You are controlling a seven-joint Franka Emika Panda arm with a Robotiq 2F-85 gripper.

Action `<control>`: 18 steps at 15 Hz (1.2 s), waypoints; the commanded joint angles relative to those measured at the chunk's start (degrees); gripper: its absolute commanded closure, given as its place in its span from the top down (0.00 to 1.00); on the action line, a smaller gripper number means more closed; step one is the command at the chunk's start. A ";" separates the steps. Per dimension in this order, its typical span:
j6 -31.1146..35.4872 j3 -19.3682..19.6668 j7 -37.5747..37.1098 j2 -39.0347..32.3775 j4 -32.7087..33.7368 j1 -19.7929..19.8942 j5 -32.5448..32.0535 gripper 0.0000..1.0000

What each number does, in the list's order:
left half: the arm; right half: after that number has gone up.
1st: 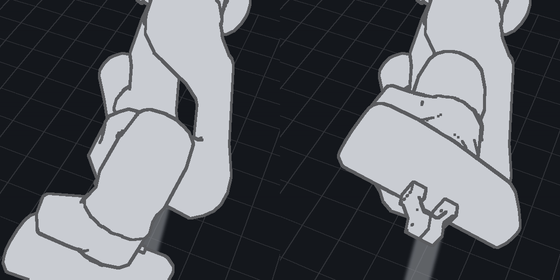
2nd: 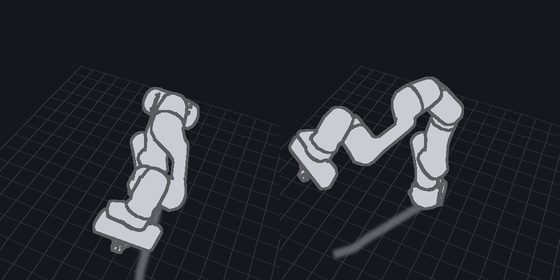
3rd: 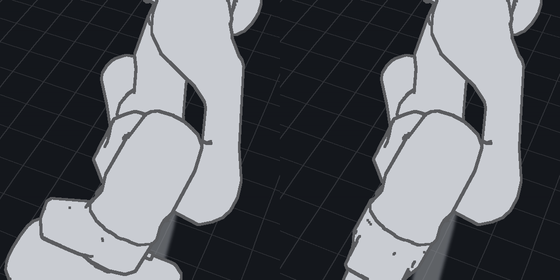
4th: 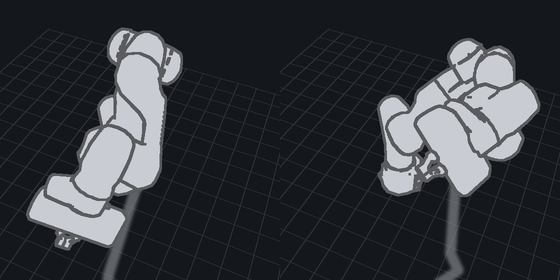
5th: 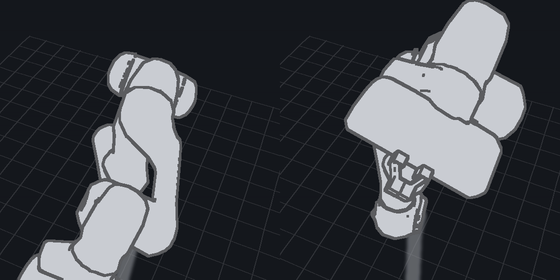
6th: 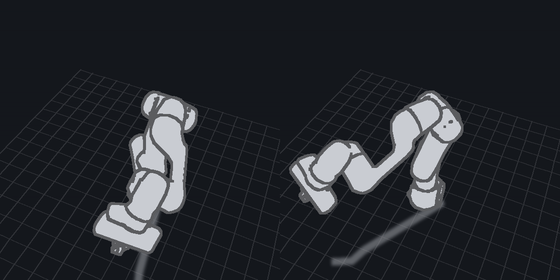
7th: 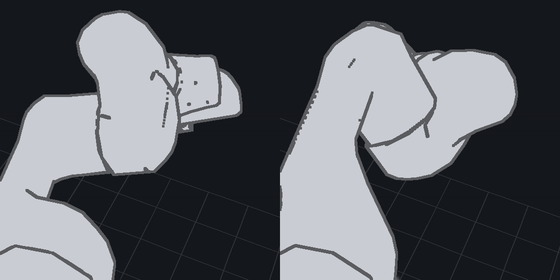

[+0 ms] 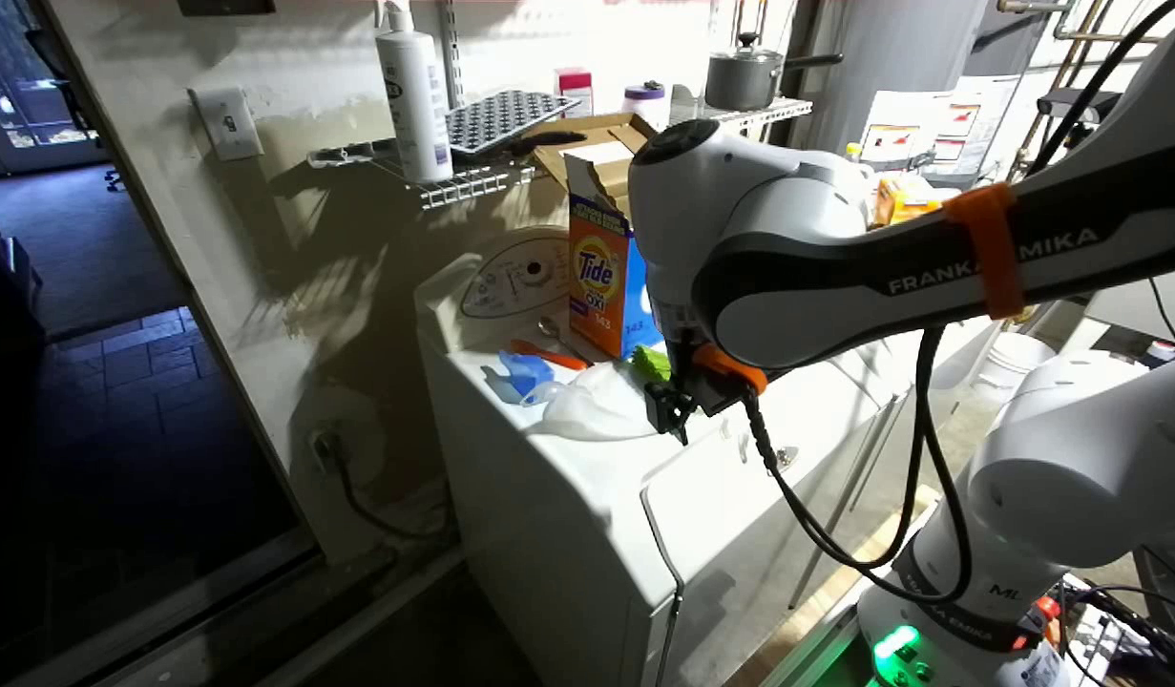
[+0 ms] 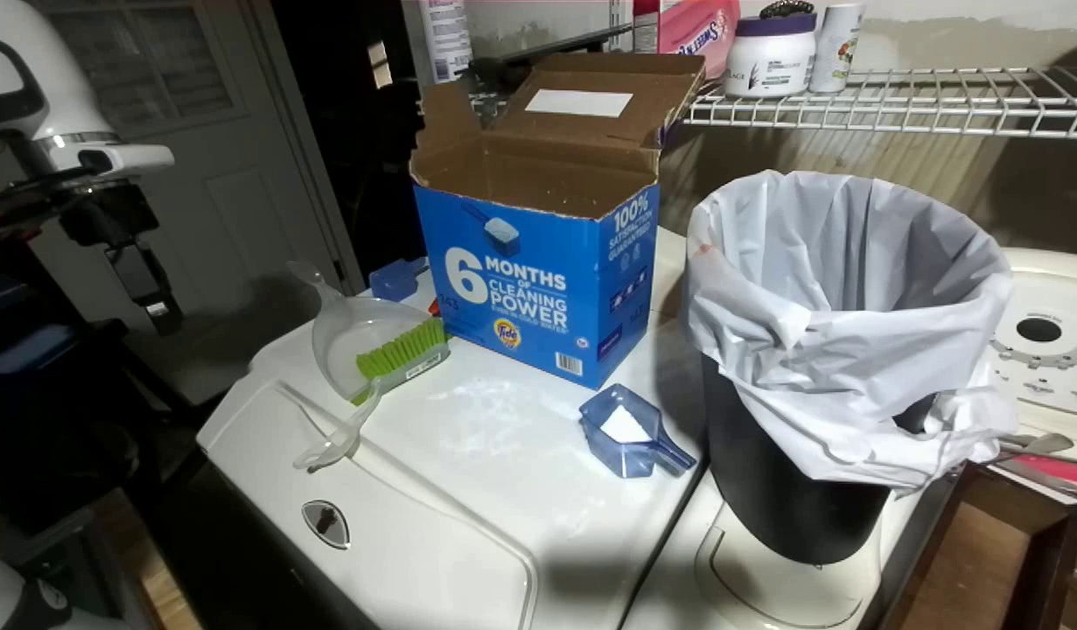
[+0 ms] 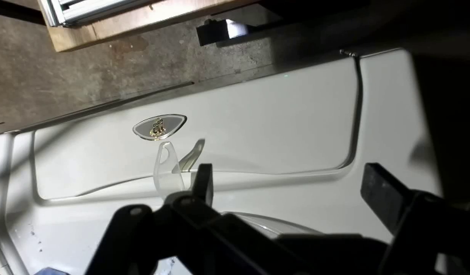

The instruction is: Sweep the table using the brush and dustpan

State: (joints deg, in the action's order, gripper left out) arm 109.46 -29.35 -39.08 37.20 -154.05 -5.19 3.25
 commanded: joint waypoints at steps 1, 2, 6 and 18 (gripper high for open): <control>0.81 2.86 0.29 -0.96 -0.29 -1.78 -2.30 1.00; 1.84 4.01 1.37 -0.77 -0.92 -1.73 -2.85 1.00; 8.93 6.58 3.41 -0.63 -4.01 0.19 -9.31 1.00; 26.25 21.90 19.46 -14.43 -4.26 7.42 -10.99 1.00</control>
State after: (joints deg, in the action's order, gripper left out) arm 133.97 -10.18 -23.92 25.83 -158.36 0.84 -7.33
